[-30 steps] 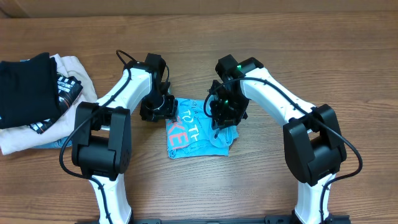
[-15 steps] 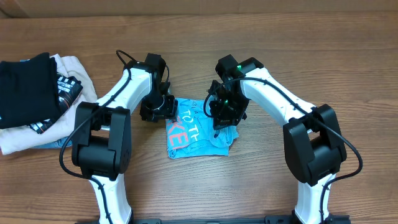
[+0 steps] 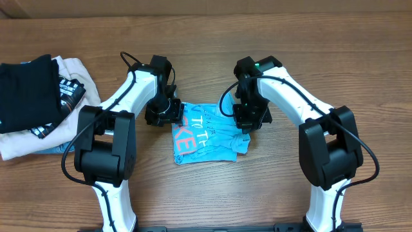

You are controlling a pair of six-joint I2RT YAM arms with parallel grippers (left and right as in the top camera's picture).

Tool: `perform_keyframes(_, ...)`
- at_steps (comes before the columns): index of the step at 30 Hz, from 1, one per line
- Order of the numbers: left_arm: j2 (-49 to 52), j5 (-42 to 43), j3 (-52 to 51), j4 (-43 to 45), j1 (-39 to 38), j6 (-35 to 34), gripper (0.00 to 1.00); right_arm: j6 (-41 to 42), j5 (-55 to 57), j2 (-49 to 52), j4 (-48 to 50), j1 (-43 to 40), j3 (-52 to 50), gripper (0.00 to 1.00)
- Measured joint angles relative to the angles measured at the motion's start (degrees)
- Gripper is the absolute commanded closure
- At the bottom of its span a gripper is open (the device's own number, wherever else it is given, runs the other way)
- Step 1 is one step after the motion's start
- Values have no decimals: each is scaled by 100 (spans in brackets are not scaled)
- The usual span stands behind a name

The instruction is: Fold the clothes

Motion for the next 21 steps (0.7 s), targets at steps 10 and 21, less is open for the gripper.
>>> perform_keyframes(10,7,-216,-127,-942,52,-2,27,-70,363,0,-557,28,-4,81)
perform_keyframes(21,-20,-254,-160,-1403,63,24,33,-118,568,-20,-570,28,-7,82)
